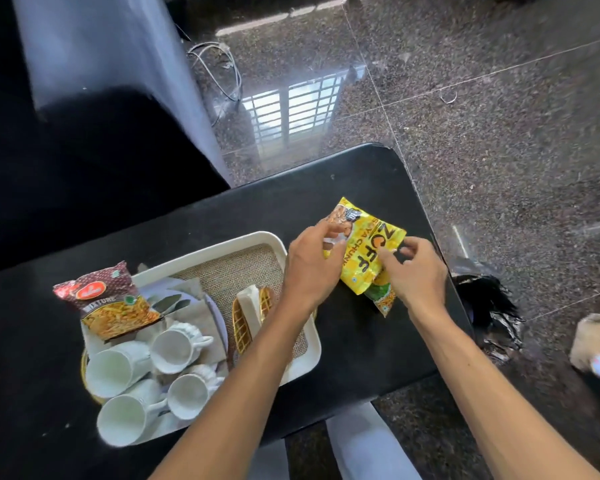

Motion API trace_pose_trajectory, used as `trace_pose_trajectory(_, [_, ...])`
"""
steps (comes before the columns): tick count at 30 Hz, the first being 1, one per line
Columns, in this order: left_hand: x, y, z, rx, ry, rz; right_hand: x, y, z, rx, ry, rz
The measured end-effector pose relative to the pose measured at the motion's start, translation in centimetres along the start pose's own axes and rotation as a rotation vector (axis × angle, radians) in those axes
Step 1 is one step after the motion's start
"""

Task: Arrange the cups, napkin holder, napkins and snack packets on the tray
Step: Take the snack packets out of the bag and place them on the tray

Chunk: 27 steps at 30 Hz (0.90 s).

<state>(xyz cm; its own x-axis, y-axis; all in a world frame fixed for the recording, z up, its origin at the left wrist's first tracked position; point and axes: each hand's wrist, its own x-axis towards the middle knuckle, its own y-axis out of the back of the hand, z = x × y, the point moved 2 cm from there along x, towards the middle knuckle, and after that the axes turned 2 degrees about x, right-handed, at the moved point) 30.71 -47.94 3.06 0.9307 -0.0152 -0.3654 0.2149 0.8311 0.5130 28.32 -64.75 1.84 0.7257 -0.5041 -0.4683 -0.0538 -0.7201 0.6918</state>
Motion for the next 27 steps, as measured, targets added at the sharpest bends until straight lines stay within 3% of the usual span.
trace_pose_trajectory(8, [2.2,2.0,-0.1,0.112,-0.097,-0.002,0.4,-1.1,-3.1,0.070,0.170,-0.045])
trace_pose_trajectory(13, [3.8,5.9,0.2,0.260,-0.262,-0.089,-0.7,-1.1,-7.1,0.147,0.445,-0.124])
trace_pose_trajectory(19, [4.5,10.1,0.3,0.382,-0.383,-0.292,-3.1,-1.3,-11.8,0.077,0.790,-0.260])
trace_pose_trajectory(23, [3.3,13.7,-0.8,0.235,-0.328,-0.214,-4.5,-1.6,-14.8,0.063,0.949,-0.281])
trace_pose_trajectory(27, [0.9,17.2,-2.8,0.098,-0.204,-0.074,-5.6,-2.8,-15.8,0.065,0.928,-0.114])
